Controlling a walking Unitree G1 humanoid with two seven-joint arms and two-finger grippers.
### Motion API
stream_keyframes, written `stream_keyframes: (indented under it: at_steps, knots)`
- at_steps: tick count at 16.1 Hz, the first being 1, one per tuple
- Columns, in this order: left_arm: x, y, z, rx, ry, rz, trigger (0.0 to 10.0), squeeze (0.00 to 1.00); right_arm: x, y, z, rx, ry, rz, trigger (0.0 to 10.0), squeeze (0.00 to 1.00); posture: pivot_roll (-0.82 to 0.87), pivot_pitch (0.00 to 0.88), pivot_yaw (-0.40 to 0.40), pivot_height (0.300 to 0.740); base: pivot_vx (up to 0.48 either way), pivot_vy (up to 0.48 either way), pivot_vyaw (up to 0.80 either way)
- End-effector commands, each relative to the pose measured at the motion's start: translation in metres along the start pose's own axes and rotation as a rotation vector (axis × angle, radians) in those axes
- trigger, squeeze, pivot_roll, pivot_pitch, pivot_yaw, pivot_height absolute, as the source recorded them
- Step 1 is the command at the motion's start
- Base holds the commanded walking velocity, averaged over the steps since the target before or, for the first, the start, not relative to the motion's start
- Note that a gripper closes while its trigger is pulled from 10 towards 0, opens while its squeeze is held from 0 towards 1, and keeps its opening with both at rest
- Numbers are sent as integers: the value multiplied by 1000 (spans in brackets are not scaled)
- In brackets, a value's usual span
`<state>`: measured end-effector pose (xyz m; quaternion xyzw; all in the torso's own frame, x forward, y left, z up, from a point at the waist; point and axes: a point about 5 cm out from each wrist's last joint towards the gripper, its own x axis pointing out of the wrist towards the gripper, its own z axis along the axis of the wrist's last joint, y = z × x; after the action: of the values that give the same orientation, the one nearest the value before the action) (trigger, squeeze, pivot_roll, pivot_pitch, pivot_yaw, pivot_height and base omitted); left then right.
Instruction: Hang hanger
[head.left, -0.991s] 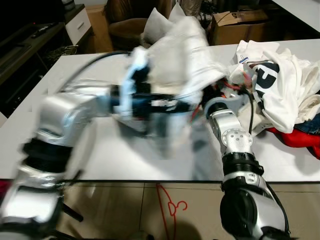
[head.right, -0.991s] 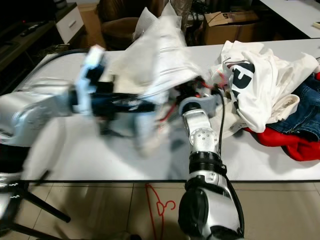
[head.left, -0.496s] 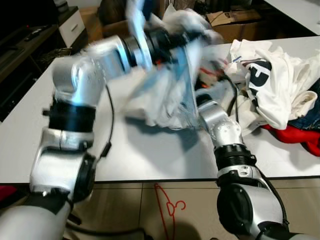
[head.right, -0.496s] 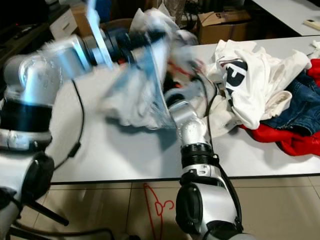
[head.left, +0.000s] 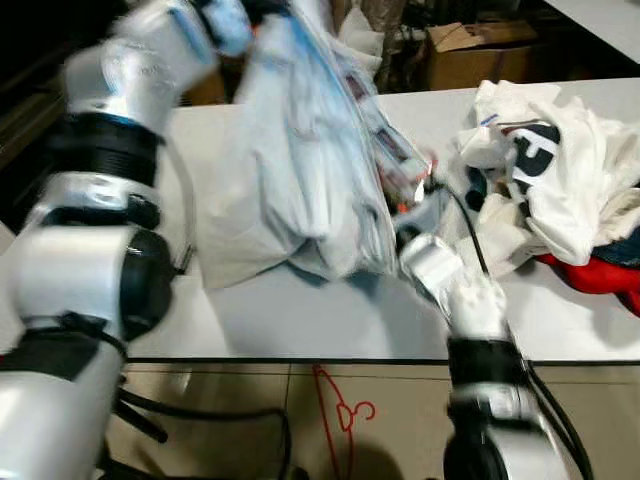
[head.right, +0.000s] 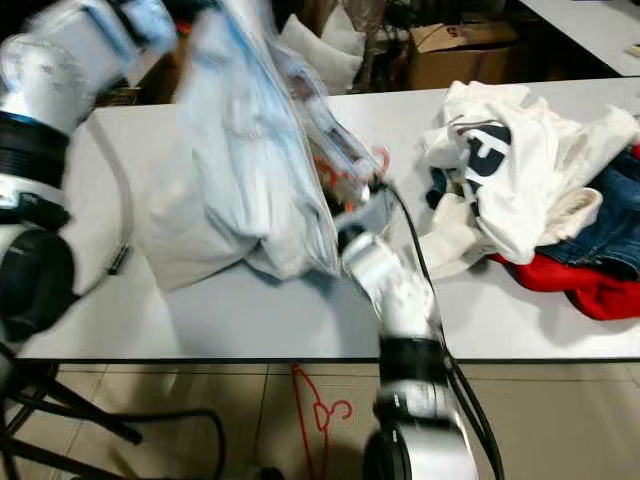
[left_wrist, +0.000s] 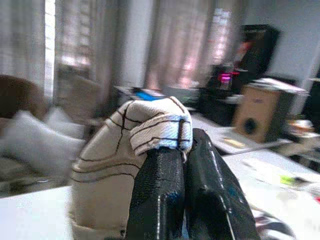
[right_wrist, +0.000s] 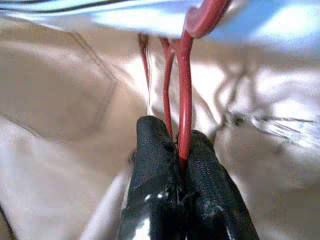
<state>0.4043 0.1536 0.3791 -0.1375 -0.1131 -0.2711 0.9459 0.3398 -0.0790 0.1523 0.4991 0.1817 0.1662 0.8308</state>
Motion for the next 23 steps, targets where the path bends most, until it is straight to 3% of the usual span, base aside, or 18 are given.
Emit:
stream_keyframes:
  at_steps: [1, 3, 5, 6, 8, 11, 13, 15, 16, 18, 19, 20, 23]
  knots:
    - [-11, 15, 40, 162, -139, 122, 0, 0, -8, 7, -21, 24, 91, 14, 10000, 0, -48, 0, 143, 740, 0, 0, 0]
    - [-22, 45, 15, 269, -16, 269, 0, 0, -25, 21, -10, -9, 86, 69, 10000, 0, -60, 0, 144, 740, 0, 0, 0]
    - [-40, 73, -35, 370, 179, 361, 0, 0, -44, 39, 4, -49, 60, 127, 10000, 0, -80, 0, 145, 740, 0, 0, 0]
    - [-45, 78, -48, 393, 229, 367, 0, 0, -46, 44, 7, -67, 55, 144, 10000, 0, -86, 0, 145, 740, 0, 0, 0]
    - [-65, 90, -98, 435, 387, 366, 0, 0, -55, 60, 17, -146, 33, 186, 10000, 0, -111, 0, 139, 740, 0, 0, 0]
    - [-91, 97, -146, 441, 521, 333, 0, 0, -59, 75, 33, -259, -46, 213, 10000, 0, -128, 0, 124, 740, 0, 0, 0]
    - [-101, 96, -164, 412, 557, 290, 0, 0, -60, 81, 36, -289, -53, 229, 10000, 0, -132, 0, 104, 740, 0, 0, 0]
    - [-125, 94, -195, 361, 619, 221, 0, 0, -59, 96, 36, -270, -54, 311, 10000, 0, -133, 0, 83, 740, 0, 0, 0]
    - [-140, 91, -211, 278, 614, 203, 0, 0, -59, 100, 32, -284, -38, 336, 10000, 0, -129, 0, 74, 740, 0, 0, 0]
    - [-162, 82, -222, 176, 553, 186, 0, 0, -59, 92, 25, -321, -13, 316, 10000, 0, -114, 0, 46, 740, 0, 0, 0]
    - [-168, 79, -219, 171, 529, 188, 0, 0, -60, 88, 25, -330, -9, 305, 10000, 0, -104, 0, 30, 740, 0, 0, 0]
    - [-199, 24, -168, 112, 286, 196, 10000, 0, -70, 72, 21, -333, 25, 300, 10000, 0, -46, 0, -59, 740, 0, 0, 0]
    - [-197, 18, -164, 127, 275, 185, 10000, 0, -72, 67, 18, -327, 34, 285, 10000, 0, -46, 0, -55, 740, 0, 0, 0]
